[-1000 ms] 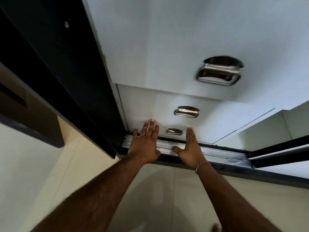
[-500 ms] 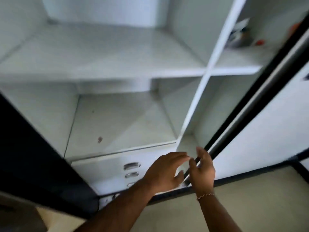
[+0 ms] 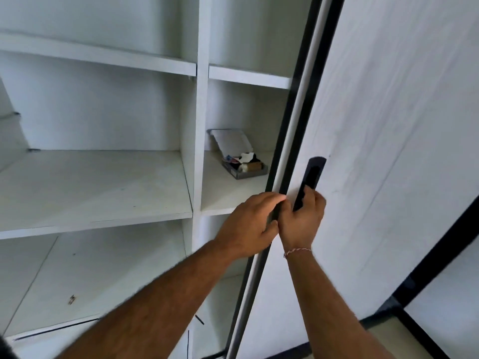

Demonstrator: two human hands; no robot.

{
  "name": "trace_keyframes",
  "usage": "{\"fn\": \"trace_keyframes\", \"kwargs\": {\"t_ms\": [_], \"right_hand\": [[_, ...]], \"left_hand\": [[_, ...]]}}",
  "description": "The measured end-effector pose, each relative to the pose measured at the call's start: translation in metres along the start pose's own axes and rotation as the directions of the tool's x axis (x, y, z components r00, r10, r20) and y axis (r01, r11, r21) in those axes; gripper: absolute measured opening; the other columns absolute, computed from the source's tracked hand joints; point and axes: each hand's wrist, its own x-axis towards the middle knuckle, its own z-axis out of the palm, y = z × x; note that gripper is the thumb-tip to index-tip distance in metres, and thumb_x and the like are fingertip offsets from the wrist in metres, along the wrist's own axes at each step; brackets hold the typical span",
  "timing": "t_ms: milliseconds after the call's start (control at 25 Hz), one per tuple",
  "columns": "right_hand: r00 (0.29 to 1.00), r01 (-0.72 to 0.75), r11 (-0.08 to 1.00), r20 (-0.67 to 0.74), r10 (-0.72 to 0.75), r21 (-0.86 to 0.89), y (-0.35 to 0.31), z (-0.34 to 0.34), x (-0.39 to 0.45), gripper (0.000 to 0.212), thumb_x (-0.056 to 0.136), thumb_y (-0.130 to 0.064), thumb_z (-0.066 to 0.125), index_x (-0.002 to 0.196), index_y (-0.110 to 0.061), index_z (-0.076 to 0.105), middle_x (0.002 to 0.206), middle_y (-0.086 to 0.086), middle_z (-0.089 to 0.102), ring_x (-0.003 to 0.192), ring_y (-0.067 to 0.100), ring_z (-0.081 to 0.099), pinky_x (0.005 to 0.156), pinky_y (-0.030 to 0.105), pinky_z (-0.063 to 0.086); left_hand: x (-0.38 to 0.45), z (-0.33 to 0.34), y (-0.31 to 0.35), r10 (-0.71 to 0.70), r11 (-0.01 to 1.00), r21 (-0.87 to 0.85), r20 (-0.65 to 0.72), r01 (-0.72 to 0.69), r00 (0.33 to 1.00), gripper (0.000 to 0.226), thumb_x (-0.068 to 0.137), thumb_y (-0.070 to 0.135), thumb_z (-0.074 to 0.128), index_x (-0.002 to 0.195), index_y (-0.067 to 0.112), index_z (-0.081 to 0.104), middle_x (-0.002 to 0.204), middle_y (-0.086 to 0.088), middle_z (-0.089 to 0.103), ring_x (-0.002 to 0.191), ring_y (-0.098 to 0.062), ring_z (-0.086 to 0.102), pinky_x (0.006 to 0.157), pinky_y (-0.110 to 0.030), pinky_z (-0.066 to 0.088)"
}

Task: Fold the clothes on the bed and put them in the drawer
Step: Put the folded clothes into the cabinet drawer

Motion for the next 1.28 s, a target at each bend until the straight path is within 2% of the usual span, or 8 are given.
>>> {"fn": "trace_keyframes", "kwargs": {"t_ms": [200, 360, 560, 680, 840, 1040, 1160, 1280], "right_hand": [[0.972, -0.233, 0.964, -0.013, 0.236, 0.129, -0.023, 0.012, 0.004, 0.064, 0.082, -0.025, 0.058, 0.14, 0.002, 0.053, 0.136, 0.024, 0.057, 0.129, 0.044, 0.05, 0.113, 0.049, 0.04], [0.972, -0.236, 0.968, 0.031, 0.234, 0.086, -0.035, 0.016, -0.012, 0.056, 0.087, -0.013, 0.066, 0.14, -0.001, 0.051, 0.138, 0.02, 0.055, 0.13, 0.04, 0.049, 0.113, 0.051, 0.04], [0.983, -0.128, 0.986, 0.144, 0.112, 0.11, -0.06, 0.03, -0.052, 0.068, 0.083, -0.058, 0.054, 0.131, -0.01, 0.059, 0.124, 0.009, 0.064, 0.114, 0.03, 0.061, 0.1, 0.05, 0.053], [0.966, -0.022, 0.989, 0.258, -0.017, 0.145, -0.076, 0.036, -0.082, 0.063, 0.095, -0.068, 0.04, 0.128, -0.018, 0.06, 0.119, 0.0, 0.066, 0.108, 0.019, 0.063, 0.094, 0.044, 0.056], [0.833, 0.351, 0.913, 0.375, -0.406, 0.208, -0.093, 0.023, -0.088, 0.036, 0.09, -0.028, 0.051, 0.121, -0.029, 0.071, 0.103, -0.008, 0.074, 0.092, 0.013, 0.068, 0.078, 0.038, 0.058], [0.73, 0.683, 0.728, -0.004, -0.684, 0.061, -0.125, 0.02, -0.026, 0.06, 0.081, -0.025, 0.056, 0.14, -0.02, 0.062, 0.15, 0.004, 0.055, 0.14, 0.024, 0.048, 0.116, 0.047, 0.032], [0.717, 0.696, 0.716, 0.027, -0.696, -0.049, -0.147, 0.035, -0.021, 0.068, 0.082, -0.027, 0.059, 0.15, -0.021, 0.053, 0.163, 0.007, 0.037, 0.152, 0.03, 0.031, 0.121, 0.059, 0.02], [0.6, 0.799, 0.599, 0.115, -0.791, -0.046, -0.166, 0.055, -0.047, 0.074, 0.086, -0.026, 0.064, 0.156, -0.017, 0.042, 0.168, 0.01, 0.028, 0.157, 0.032, 0.02, 0.122, 0.06, 0.02]], "left_hand": [[-0.018, -0.032, -0.012, -0.024, 0.995, 0.1, -0.034, 0.027, 0.999, 0.059, 0.098, 0.023, 0.05, 0.156, 0.019, 0.043, 0.158, -0.003, 0.047, 0.145, -0.018, 0.042, 0.119, -0.041, 0.039], [-0.021, -0.055, -0.014, -0.003, 0.983, 0.18, -0.145, 0.029, 0.989, 0.061, 0.103, 0.035, 0.045, 0.161, 0.019, 0.036, 0.164, -0.002, 0.04, 0.15, -0.016, 0.036, 0.119, -0.042, 0.038], [-0.012, -0.077, -0.004, 0.06, 0.943, 0.333, -0.22, 0.018, 0.974, 0.068, 0.104, 0.037, 0.047, 0.165, 0.017, 0.025, 0.174, -0.003, 0.017, 0.158, -0.02, 0.021, 0.125, -0.048, 0.031], [-0.014, -0.093, 0.0, 0.127, 0.908, 0.419, -0.294, 0.008, 0.947, 0.071, 0.101, 0.036, 0.047, 0.164, 0.011, 0.026, 0.174, -0.012, 0.011, 0.161, -0.025, 0.012, 0.126, -0.053, 0.025], [-0.033, -0.122, -0.003, 0.111, 0.809, 0.554, -0.47, 0.195, 0.876, 0.074, 0.098, 0.029, 0.054, 0.163, 0.006, 0.027, 0.172, -0.022, 0.006, 0.161, -0.034, 0.004, 0.125, -0.061, 0.018], [-0.063, -0.154, 0.007, 0.167, 0.601, 0.765, -0.406, 0.233, 0.899, 0.08, 0.095, 0.03, 0.057, 0.164, 0.007, 0.025, 0.172, -0.021, 0.008, 0.161, -0.035, 0.005, 0.126, -0.062, 0.017], [-0.079, -0.174, 0.004, 0.122, 0.563, 0.766, -0.45, 0.311, 0.885, 0.08, 0.096, 0.03, 0.057, 0.164, 0.007, 0.022, 0.173, -0.02, 0.006, 0.161, -0.034, 0.003, 0.127, -0.06, 0.015], [-0.094, -0.197, -0.004, 0.07, 0.513, 0.761, -0.5, 0.398, 0.863, 0.079, 0.1, 0.032, 0.054, 0.165, 0.009, 0.017, 0.174, -0.018, 0.002, 0.161, -0.032, 0.001, 0.127, -0.06, 0.013]]}}
